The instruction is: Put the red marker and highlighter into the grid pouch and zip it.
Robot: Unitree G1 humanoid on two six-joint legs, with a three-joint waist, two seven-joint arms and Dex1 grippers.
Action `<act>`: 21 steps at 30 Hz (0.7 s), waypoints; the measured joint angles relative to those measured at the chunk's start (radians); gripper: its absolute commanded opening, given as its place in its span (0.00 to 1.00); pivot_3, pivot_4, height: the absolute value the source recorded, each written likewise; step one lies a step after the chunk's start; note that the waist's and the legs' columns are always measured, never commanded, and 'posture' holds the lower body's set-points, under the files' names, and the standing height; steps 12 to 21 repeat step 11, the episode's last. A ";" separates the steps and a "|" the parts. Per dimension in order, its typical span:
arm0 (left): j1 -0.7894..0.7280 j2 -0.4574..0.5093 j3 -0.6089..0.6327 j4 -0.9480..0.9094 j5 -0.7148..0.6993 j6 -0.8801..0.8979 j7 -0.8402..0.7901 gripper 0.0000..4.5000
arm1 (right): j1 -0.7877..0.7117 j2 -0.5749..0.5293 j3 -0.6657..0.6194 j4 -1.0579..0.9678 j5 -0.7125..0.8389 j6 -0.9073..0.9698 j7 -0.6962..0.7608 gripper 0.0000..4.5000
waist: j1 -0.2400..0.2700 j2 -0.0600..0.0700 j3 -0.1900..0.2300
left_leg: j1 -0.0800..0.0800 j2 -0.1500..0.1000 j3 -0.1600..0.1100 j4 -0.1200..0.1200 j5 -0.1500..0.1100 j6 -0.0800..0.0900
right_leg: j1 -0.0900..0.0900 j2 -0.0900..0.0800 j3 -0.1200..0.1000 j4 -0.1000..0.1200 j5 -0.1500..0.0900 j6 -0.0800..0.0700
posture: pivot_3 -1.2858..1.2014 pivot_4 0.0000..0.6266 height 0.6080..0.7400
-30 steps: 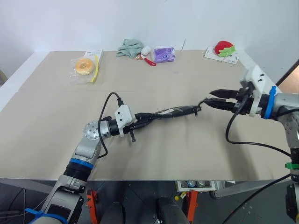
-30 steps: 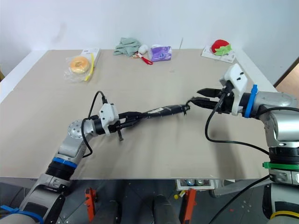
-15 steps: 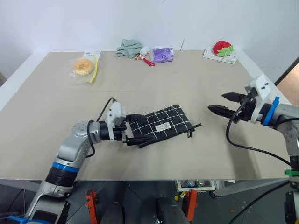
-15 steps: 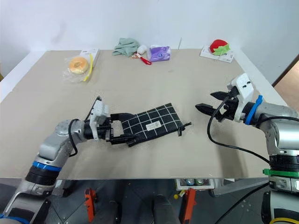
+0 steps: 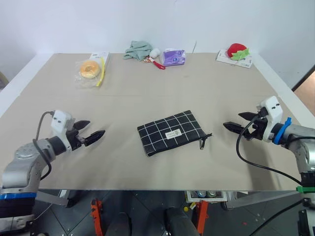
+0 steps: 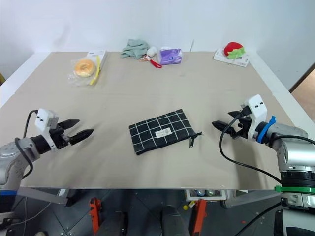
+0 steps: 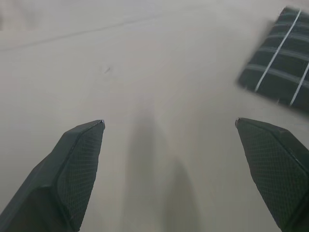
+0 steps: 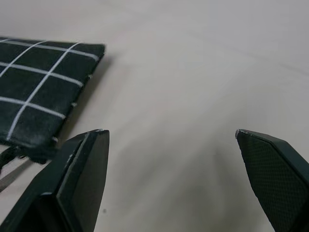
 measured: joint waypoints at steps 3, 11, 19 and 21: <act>0.006 0.027 0.011 -0.005 0.001 -0.005 -0.016 1.00 | 0.000 -0.009 0.006 0.003 -0.001 -0.002 0.049 1.00 | -0.002 0.000 0.000 | 0.001 0.000 0.001 0.000 0.000 0.000 | 0.000 0.000 0.000 0.000 -0.001 -0.002 | 0.52 0.24 0.99; 0.005 0.047 0.011 -0.012 0.000 0.001 -0.032 1.00 | 0.000 -0.020 0.006 0.003 -0.002 -0.003 0.093 1.00 | -0.005 0.000 0.000 | 0.001 0.001 0.001 0.000 0.000 0.000 | 0.000 0.000 0.000 0.000 0.001 0.000 | 0.52 0.24 0.99; 0.005 0.047 0.011 -0.012 0.000 0.001 -0.032 1.00 | 0.000 -0.020 0.006 0.003 -0.002 -0.003 0.093 1.00 | -0.005 0.000 0.000 | 0.001 0.001 0.001 0.000 0.000 0.000 | 0.000 0.000 0.000 0.000 0.001 0.000 | 0.52 0.24 0.99; 0.005 0.047 0.011 -0.012 0.000 0.001 -0.032 1.00 | 0.000 -0.020 0.006 0.003 -0.002 -0.003 0.093 1.00 | -0.005 0.000 0.000 | 0.001 0.001 0.001 0.000 0.000 0.000 | 0.000 0.000 0.000 0.000 0.001 0.000 | 0.52 0.24 0.99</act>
